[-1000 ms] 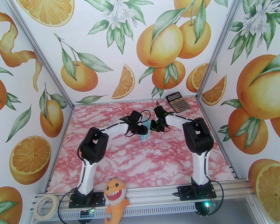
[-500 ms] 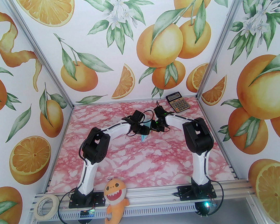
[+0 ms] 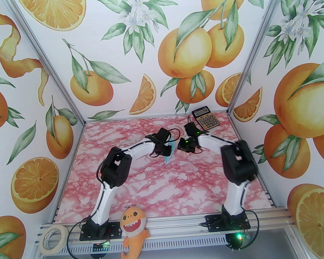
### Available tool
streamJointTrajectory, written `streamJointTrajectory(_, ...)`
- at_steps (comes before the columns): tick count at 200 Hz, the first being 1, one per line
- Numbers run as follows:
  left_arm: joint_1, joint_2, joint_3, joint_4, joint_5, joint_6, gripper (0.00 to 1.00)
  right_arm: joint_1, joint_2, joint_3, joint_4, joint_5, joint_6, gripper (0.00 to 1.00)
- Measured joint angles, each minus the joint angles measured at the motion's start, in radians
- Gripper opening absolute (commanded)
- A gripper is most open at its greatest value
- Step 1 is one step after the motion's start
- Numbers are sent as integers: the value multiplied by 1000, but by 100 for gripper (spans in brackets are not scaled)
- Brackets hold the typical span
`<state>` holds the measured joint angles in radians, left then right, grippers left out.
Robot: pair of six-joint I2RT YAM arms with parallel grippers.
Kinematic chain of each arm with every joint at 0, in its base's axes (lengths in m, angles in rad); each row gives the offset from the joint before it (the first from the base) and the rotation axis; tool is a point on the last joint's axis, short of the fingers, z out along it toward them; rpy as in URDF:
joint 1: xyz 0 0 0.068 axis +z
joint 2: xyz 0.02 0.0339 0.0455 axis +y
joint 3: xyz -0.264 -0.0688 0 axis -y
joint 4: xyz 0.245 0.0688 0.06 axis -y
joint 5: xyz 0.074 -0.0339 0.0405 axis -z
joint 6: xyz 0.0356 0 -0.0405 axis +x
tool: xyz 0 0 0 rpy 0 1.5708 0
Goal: Fold a paper plane with a square sheet of paper (fold left side to right side)
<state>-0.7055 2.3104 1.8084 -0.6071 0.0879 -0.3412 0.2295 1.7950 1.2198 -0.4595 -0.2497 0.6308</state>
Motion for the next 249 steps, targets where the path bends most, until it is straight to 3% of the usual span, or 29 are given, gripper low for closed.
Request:
streamJointTrajectory(36,-3,0,8,-14,-28,-1,1,-27,-73,-18,20,16,1,23)
streamJointTrajectory(90,3,0,73,-153,-235,52,3,-68,-108,-98,46,18,1,23)
streamJointTrajectory(186,11,37,84,-181,-272,63,18,-66,-109,-128,55,17,2,23)
streamJointTrajectory(212,12,37,84,-181,-271,63,31,-66,-109,-128,54,17,5,23)
streamJointTrajectory(249,16,37,84,-178,-269,61,40,-66,-109,-128,55,14,8,23)
